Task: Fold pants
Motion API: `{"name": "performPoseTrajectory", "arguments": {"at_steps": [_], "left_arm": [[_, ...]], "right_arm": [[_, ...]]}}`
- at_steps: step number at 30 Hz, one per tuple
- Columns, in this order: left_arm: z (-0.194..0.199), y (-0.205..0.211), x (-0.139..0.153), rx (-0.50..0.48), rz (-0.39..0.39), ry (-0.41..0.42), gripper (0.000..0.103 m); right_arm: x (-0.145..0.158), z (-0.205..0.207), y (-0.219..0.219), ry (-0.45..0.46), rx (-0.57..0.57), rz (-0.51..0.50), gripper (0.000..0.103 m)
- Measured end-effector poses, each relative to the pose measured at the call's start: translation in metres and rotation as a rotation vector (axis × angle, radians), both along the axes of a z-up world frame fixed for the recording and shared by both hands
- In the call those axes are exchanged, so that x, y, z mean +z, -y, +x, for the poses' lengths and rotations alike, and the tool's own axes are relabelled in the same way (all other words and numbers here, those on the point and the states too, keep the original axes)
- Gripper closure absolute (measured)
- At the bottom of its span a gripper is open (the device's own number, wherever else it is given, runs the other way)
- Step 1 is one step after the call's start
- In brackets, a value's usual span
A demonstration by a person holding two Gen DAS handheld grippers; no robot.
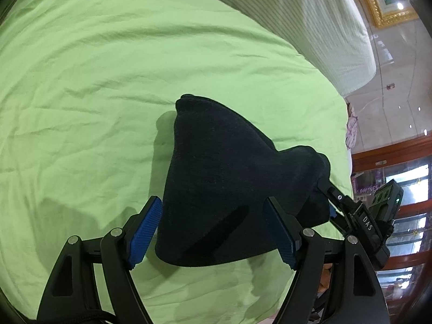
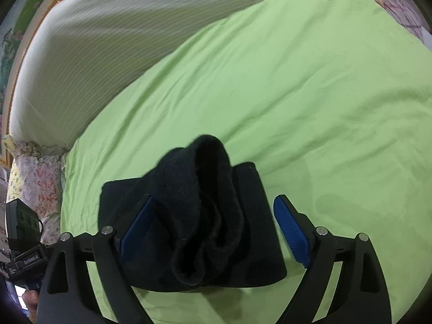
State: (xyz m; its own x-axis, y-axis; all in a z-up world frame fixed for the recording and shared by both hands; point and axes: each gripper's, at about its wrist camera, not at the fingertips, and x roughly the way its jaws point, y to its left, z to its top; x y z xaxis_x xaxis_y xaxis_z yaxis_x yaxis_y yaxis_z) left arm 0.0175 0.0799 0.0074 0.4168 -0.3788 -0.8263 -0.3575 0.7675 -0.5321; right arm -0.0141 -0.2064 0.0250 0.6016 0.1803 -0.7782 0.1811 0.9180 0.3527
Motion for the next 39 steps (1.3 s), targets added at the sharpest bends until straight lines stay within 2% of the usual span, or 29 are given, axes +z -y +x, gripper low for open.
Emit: {"name": "performPoseTrajectory", "arguments": {"at_steps": [10,12,13,15,18,20,25,28,30,32,39], "left_arm": [[0.006,0.0,-0.015,0.01,-0.006,-0.038,0.025],[0.006,0.0,-0.016,0.012,-0.01,-0.043,0.025],[0.007,0.0,-0.017,0.011,-0.009,-0.047,0.025],[0.008,0.001,-0.019,0.007,-0.007,-0.051,0.025],[0.009,0.002,-0.023,0.008,-0.009,-0.06,0.025],[0.01,0.003,-0.026,0.005,-0.014,-0.068,0.025],[0.013,0.009,-0.031,-0.014,-0.002,-0.072,0.023],[0.017,0.011,-0.036,-0.023,0.008,-0.075,0.022],[0.02,0.013,-0.04,-0.025,0.015,-0.08,0.022],[0.022,0.013,-0.043,-0.025,0.013,-0.085,0.022],[0.026,0.009,-0.041,-0.018,0.009,-0.091,0.022]], "right_arm": [[-0.029,-0.004,0.019,-0.075,-0.029,0.085,0.016],[-0.035,-0.005,0.022,-0.082,-0.024,0.122,0.03],[-0.037,-0.006,0.023,-0.09,-0.026,0.127,0.033],[-0.037,-0.008,0.025,-0.092,-0.014,0.113,0.045],[-0.036,-0.012,0.026,-0.093,0.01,0.125,0.055],[-0.036,-0.017,0.031,-0.092,0.02,0.136,0.057],[-0.04,-0.025,0.043,-0.08,0.014,0.187,0.058],[-0.042,-0.025,0.048,-0.078,0.003,0.209,0.055],[-0.042,-0.026,0.05,-0.081,-0.003,0.199,0.045],[-0.043,-0.026,0.052,-0.086,-0.016,0.213,0.042],[-0.016,-0.009,0.031,-0.053,0.01,0.097,0.039]]}}
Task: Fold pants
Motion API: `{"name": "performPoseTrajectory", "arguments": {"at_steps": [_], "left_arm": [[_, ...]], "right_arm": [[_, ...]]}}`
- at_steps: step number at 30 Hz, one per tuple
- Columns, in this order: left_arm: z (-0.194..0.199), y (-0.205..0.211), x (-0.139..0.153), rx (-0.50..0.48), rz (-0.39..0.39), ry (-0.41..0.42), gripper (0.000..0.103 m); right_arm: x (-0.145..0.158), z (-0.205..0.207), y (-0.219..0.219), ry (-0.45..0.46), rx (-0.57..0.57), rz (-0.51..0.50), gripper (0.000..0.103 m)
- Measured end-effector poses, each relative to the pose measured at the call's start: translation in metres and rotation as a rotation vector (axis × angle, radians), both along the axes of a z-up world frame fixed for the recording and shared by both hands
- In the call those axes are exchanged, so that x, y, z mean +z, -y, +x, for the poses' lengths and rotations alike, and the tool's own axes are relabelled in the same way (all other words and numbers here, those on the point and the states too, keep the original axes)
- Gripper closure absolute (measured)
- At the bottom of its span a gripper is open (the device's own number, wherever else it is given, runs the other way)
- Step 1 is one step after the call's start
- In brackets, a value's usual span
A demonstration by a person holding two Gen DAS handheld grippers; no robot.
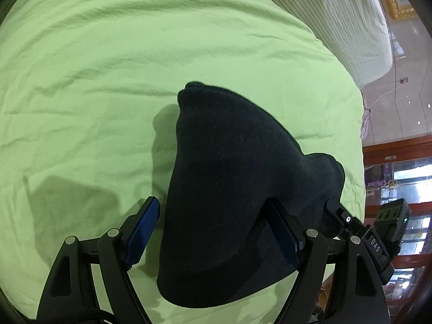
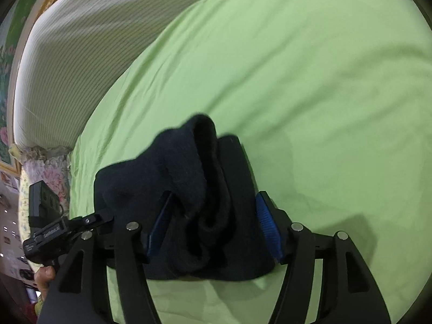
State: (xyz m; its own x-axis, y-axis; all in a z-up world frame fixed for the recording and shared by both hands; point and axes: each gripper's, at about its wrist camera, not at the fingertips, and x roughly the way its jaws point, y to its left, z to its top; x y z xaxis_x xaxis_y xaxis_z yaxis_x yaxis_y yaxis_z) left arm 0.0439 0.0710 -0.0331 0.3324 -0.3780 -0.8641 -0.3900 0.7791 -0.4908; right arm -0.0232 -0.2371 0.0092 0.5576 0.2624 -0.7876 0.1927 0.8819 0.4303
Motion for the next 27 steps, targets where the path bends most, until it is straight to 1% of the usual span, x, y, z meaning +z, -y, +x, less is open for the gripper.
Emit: {"name": "performPoseTrajectory", "arguments": {"at_steps": [2,5,6,8,10,11,12,13,14,15,17,18,20,21,24,25,27], "left_arm": [[0.001,-0.001,0.003,0.002,0.0,-0.002,0.022],[-0.001,-0.005,0.009,0.011,0.008,0.009,0.022],[-0.001,-0.006,0.01,0.014,0.012,0.014,0.022],[0.001,-0.008,0.008,0.011,0.015,0.009,0.021],[0.004,-0.008,0.005,0.015,0.017,0.007,0.021],[0.006,-0.007,0.005,0.017,0.023,0.015,0.021],[0.008,-0.006,0.005,0.014,0.035,0.025,0.022],[0.01,-0.005,0.005,0.007,0.046,0.032,0.03],[0.013,-0.001,0.006,-0.014,0.065,0.033,0.037],[0.015,0.003,0.008,-0.033,0.084,0.022,0.043],[0.017,0.007,0.014,-0.057,0.097,0.027,0.044],[0.016,0.009,0.019,-0.065,0.086,0.035,0.044],[0.013,0.011,0.023,-0.07,0.068,0.042,0.041],[0.013,0.012,0.023,-0.072,0.07,0.041,0.038],[0.015,0.017,0.014,-0.084,0.097,0.027,0.034],[0.016,0.018,0.008,-0.086,0.115,0.022,0.033],[0.016,0.017,0.003,-0.081,0.122,0.025,0.03]], "right_arm": [[0.007,0.005,-0.003,0.018,-0.003,-0.043,0.039],[0.027,0.004,-0.012,0.106,0.016,-0.079,0.039],[0.03,0.004,-0.014,0.114,0.035,-0.078,0.039],[0.024,0.008,-0.017,0.063,0.06,-0.088,0.039],[0.014,0.012,-0.017,0.023,0.064,-0.071,0.05],[0.011,0.012,-0.018,0.013,0.058,-0.097,0.061],[0.01,0.012,-0.019,0.016,0.062,-0.115,0.068],[0.011,0.011,-0.02,0.023,0.071,-0.12,0.076],[0.014,0.011,-0.021,0.03,0.082,-0.119,0.091],[0.018,0.009,-0.021,0.038,0.092,-0.106,0.093],[0.03,0.004,-0.018,0.072,0.098,-0.07,0.094],[0.04,-0.001,-0.016,0.097,0.092,-0.058,0.094],[0.051,-0.013,-0.008,0.125,0.067,-0.049,0.095],[0.05,-0.016,-0.003,0.121,0.061,-0.047,0.095],[0.023,-0.017,0.008,0.05,0.027,-0.047,0.094],[0.01,-0.015,0.01,0.039,0.008,-0.04,0.092],[0.001,-0.013,0.012,0.051,-0.033,-0.048,0.075]]}}
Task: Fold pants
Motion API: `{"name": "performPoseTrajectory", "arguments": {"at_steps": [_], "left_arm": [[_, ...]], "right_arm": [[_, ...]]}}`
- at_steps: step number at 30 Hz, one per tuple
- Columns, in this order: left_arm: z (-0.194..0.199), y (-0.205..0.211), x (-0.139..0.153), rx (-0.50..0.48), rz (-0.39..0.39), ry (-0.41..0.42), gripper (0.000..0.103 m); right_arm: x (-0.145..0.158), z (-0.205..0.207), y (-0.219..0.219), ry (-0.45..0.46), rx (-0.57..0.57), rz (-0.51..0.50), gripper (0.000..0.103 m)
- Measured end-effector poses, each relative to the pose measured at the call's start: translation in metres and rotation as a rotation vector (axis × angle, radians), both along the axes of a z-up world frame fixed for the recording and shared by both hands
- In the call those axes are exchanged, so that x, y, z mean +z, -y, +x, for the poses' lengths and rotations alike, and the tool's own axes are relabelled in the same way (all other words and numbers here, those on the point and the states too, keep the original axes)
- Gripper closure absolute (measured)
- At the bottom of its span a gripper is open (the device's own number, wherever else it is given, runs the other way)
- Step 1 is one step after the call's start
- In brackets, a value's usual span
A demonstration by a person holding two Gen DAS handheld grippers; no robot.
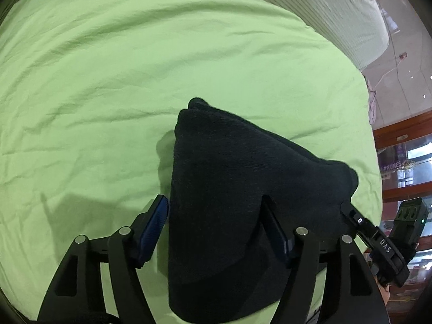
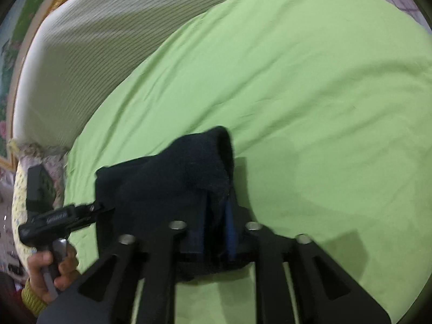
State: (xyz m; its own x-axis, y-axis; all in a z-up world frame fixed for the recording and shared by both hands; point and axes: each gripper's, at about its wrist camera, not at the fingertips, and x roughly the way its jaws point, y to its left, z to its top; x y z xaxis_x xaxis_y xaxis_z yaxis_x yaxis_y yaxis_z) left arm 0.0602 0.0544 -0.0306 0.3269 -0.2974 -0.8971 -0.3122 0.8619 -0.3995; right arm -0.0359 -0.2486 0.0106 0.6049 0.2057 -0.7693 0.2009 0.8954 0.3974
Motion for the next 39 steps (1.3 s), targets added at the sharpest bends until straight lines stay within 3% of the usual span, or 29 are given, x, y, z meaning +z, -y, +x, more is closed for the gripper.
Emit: {"name": "performPoseTrajectory", "arguments": {"at_steps": [2,11,15,18,26,30,32,33,35,39], "left_arm": [[-0.002,-0.003,-0.003,0.011,-0.002,-0.004,0.027],[-0.011,-0.011,0.01,0.008,-0.023,-0.005,0.027],[-0.016,-0.013,0.006,0.01,-0.01,-0.017,0.021],[-0.019,-0.019,-0.003,0.034,-0.046,-0.024,0.021],[-0.024,-0.019,-0.001,0.038,-0.07,-0.023,0.021],[-0.023,-0.019,-0.015,0.056,-0.068,-0.038,0.019],[-0.021,-0.017,-0.02,0.066,-0.084,-0.034,0.022],[-0.02,-0.016,-0.021,0.063,-0.089,-0.027,0.029],[-0.018,-0.013,-0.02,0.042,-0.136,-0.004,0.053],[-0.019,-0.01,-0.004,0.011,-0.141,0.04,0.067]], "right_arm": [[-0.002,0.0,0.002,0.007,-0.023,-0.004,0.062],[0.012,0.002,-0.002,0.051,0.003,0.072,0.059],[-0.003,0.009,-0.003,0.016,0.029,0.087,0.054],[-0.018,0.006,0.001,0.005,0.01,0.146,0.049],[-0.018,0.007,0.004,-0.001,0.058,0.175,0.042],[-0.029,0.011,0.003,-0.013,0.066,0.216,0.04],[-0.034,0.016,-0.004,-0.03,0.079,0.219,0.04],[-0.033,0.017,-0.008,-0.027,0.081,0.195,0.041],[-0.029,0.018,-0.012,-0.024,0.093,0.166,0.048],[-0.016,0.017,-0.018,-0.009,0.122,0.145,0.058]]}}
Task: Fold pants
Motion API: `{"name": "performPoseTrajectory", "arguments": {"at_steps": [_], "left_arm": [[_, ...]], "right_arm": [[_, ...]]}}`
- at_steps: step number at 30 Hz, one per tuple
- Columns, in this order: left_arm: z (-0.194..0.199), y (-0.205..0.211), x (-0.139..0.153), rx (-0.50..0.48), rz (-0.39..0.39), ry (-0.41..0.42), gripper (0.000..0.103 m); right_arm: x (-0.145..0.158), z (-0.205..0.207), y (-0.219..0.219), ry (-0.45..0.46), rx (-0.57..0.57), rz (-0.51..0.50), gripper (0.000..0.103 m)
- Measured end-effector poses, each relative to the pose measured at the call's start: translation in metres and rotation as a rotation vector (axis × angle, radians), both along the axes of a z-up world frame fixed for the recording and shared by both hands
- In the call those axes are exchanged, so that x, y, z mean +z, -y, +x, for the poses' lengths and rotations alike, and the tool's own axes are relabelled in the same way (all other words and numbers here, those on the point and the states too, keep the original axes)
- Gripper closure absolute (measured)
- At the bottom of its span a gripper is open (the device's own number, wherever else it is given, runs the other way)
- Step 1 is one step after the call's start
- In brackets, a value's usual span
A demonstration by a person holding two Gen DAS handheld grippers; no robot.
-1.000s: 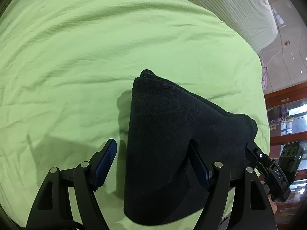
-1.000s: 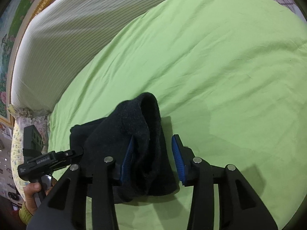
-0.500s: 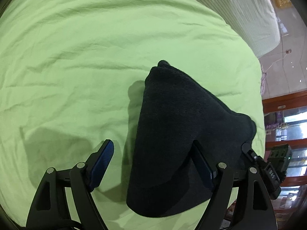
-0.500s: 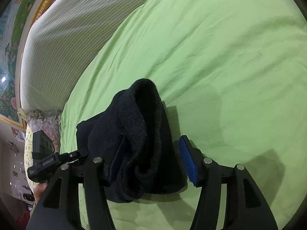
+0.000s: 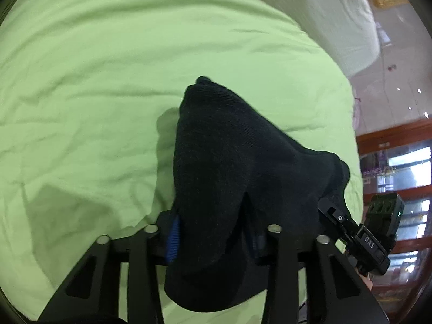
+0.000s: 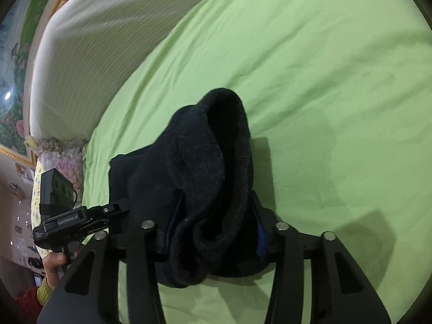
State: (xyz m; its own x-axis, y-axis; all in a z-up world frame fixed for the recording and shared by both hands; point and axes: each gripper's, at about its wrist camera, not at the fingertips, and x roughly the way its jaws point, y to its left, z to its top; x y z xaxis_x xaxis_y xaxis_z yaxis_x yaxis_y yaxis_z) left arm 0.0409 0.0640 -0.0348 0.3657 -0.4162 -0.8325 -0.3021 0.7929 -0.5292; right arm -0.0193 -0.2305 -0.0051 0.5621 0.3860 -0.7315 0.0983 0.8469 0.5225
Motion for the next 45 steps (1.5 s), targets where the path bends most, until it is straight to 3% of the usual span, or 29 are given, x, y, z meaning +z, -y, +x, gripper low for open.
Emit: {"name": "performPoseTrajectory", "arguments": {"at_steps": [4,12,20,28,41,45], "left_arm": [[-0.007,-0.008,0.015,0.027,-0.039,0.033,0.07],[-0.035,-0.054,0.055,0.15,-0.008,0.119,0.07],[-0.062,-0.105,0.068,0.264,0.037,0.135,0.07],[-0.08,-0.15,0.059,0.348,0.048,0.117,0.07],[-0.079,-0.178,0.033,0.384,0.044,0.09,0.069],[-0.078,-0.18,0.021,0.377,0.057,0.07,0.065]], "right_arm": [[0.013,0.003,-0.013,0.029,0.017,0.012,0.06],[0.035,0.024,-0.063,0.08,0.122,0.05,0.06],[0.032,0.059,-0.13,0.073,0.24,0.057,0.06],[0.023,0.081,-0.164,0.05,0.315,0.046,0.06],[0.008,0.104,-0.188,0.01,0.354,0.02,0.06],[0.0,0.11,-0.189,-0.022,0.357,-0.01,0.052]]}}
